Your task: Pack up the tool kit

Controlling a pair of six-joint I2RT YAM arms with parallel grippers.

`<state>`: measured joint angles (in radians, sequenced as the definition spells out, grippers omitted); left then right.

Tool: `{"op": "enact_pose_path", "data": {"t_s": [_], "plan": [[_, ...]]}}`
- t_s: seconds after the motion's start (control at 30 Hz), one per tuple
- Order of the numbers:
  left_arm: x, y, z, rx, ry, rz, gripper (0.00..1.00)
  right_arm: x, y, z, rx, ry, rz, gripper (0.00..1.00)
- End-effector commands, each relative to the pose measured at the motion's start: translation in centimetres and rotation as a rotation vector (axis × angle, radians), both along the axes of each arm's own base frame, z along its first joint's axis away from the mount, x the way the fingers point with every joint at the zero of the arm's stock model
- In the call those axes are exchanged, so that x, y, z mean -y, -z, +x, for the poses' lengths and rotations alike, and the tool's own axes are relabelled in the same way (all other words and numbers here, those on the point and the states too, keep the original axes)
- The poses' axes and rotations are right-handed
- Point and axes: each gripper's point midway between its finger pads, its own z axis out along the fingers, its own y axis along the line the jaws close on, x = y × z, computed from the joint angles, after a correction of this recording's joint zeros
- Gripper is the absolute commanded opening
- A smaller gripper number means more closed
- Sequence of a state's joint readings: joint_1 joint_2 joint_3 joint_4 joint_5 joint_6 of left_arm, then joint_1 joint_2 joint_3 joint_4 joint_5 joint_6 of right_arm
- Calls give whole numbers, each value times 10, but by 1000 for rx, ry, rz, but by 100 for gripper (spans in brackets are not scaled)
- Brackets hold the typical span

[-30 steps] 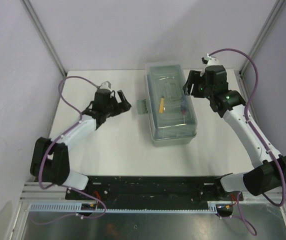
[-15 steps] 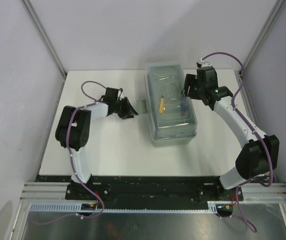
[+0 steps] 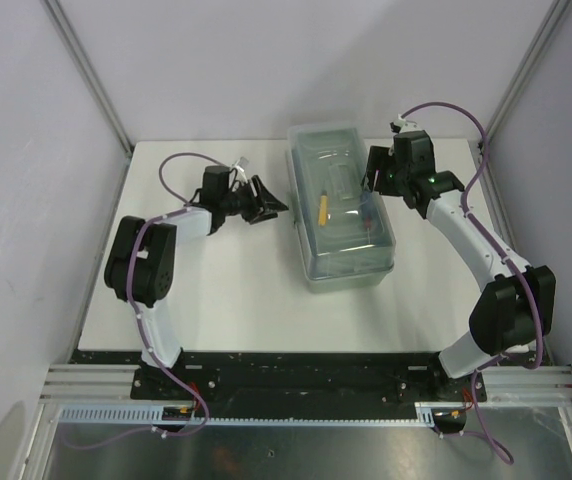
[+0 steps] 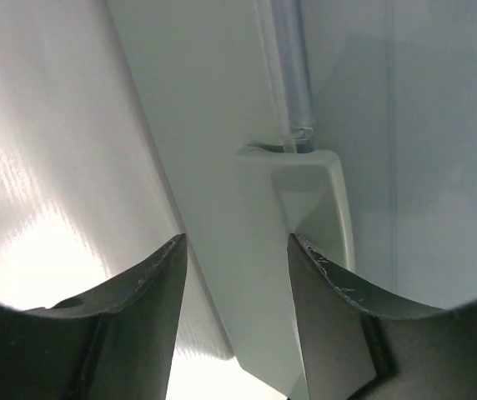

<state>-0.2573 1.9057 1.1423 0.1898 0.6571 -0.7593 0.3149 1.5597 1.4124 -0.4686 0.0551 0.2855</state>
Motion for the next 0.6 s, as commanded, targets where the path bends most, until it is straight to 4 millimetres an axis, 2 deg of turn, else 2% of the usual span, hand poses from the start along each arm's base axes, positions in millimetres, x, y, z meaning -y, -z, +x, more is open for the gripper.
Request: {"op": "enact_pose_path", "data": {"t_s": [0.0, 0.1, 0.4, 0.57], "plan": [[29, -59, -14, 160, 143, -138, 57, -21, 36, -11, -114, -89, -1, 67], [33, -52, -16, 139, 149, -139, 57, -19, 38, -10, -121, -86, -3, 67], [29, -9, -10, 34, 49, -93, 49, -16, 44, -11, -141, -75, -8, 66], [31, -1, -9, 23, 44, -84, 47, -14, 46, -11, -149, -68, -9, 65]]}}
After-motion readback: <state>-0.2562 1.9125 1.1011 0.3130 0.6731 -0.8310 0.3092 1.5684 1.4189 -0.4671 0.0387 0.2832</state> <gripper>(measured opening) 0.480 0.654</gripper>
